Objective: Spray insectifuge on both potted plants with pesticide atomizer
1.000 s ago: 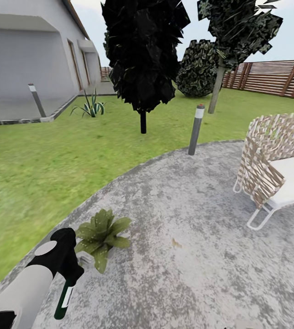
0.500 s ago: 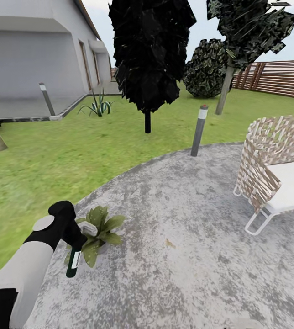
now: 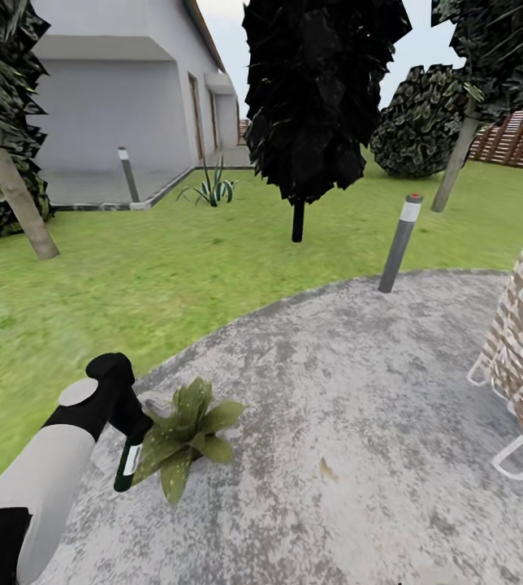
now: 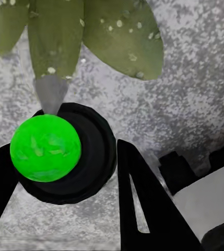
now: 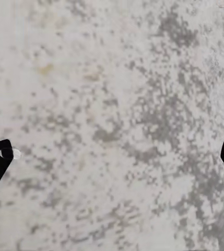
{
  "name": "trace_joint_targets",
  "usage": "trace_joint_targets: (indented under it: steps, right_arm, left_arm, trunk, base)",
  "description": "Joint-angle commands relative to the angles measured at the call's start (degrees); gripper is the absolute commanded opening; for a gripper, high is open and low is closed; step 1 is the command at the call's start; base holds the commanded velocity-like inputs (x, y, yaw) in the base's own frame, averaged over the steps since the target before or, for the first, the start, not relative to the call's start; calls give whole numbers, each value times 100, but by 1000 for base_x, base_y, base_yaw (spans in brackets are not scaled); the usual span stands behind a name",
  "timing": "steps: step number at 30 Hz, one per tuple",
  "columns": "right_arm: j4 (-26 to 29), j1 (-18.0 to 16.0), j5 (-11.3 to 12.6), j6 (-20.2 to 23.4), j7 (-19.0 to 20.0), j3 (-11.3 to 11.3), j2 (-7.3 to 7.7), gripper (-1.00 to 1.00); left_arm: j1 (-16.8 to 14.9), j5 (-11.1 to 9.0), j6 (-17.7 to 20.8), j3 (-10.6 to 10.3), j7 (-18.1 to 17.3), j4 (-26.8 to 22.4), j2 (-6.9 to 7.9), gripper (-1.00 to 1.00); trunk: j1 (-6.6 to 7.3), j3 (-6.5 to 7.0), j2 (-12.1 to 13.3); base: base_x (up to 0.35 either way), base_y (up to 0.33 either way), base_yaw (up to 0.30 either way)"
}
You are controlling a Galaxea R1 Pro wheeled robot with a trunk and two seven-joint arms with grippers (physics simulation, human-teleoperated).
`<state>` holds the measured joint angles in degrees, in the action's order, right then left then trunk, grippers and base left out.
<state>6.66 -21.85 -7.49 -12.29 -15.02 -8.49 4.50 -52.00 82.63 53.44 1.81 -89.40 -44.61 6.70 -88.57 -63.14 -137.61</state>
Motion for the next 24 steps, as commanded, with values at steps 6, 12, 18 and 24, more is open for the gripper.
trace_joint_targets:
  steps: [6, 12, 18, 24]
  right_arm:
    - [-7, -4, -60, -19, -6, -43, -2, 100]
    - [-7, -4, -60, -19, -5, -44, -2, 100]
    - [-15, -4, -80, -23, -1, -39, 32, 100]
    - [-15, -4, -86, -21, 0, -39, 51, 100]
  left_arm:
    - [-62, 873, 22, -457, -60, -4, -23, -100]
    - [-24, 861, -546, -432, -60, 2, -56, -100]
    - [6, 856, -613, -384, -60, 160, -77, -100]
    - [30, 707, -615, -377, -60, 535, -89, -100]
  trunk:
    - [-2, -5, -2]
    - [-2, -5, -2]
    - [-2, -5, -2]
    - [-2, -5, -2]
  base:
    - [338, 0, 278]
    - [338, 0, 278]
    - [317, -50, 143]
    - [76, -251, 5]
